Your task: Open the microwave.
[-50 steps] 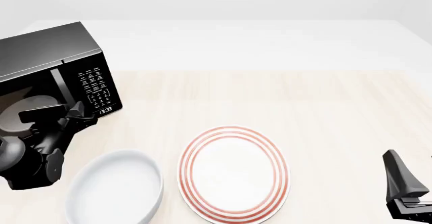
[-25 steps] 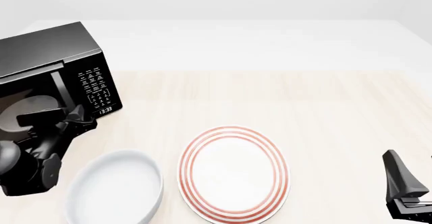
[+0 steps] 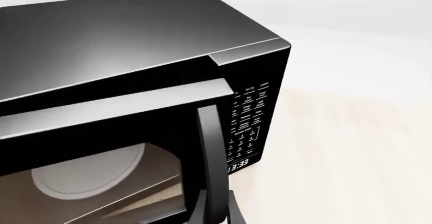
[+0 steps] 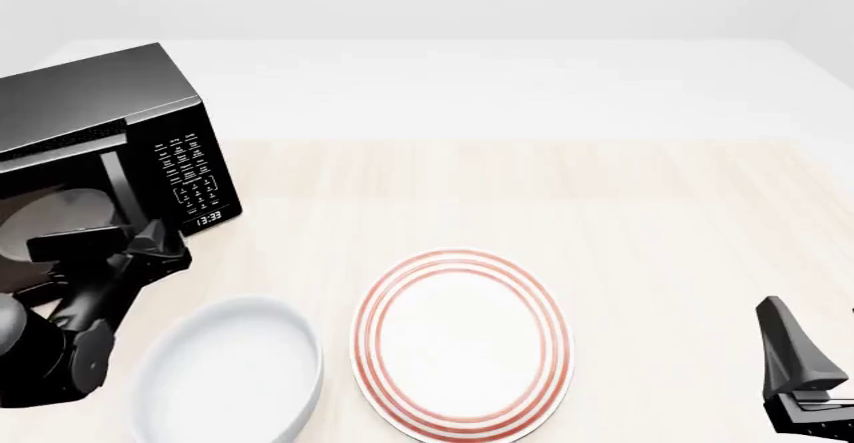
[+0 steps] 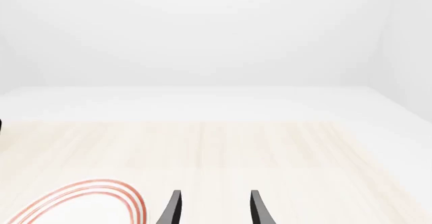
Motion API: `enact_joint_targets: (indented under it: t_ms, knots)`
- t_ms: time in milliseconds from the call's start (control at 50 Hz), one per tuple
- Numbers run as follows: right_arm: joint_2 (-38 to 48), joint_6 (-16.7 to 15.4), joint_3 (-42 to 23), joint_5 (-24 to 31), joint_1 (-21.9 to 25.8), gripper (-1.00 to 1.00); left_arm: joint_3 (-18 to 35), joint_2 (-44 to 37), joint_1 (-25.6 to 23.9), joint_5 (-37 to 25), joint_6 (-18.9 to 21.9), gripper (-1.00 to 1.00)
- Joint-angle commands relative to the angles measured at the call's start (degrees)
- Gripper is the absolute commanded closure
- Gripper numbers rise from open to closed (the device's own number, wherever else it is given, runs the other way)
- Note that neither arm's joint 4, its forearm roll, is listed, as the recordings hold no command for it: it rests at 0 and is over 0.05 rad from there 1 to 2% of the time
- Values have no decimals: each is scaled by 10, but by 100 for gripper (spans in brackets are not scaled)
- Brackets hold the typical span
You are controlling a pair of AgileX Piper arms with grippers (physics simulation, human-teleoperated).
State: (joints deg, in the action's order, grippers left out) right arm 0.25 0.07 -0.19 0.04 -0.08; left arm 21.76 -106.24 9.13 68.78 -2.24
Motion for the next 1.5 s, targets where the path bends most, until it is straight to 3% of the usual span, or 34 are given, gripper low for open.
enact_joint_targets:
  t_ms: [20,1020,1500]
  knots:
    - [0,0,0,0,0,-100,-9,56,0,11,6,100]
    - [0,0,0,0,0,-100,-154,242,11,11,24,100]
    - [0,0,0,0,0,-100,-200,294,7,11,23,100]
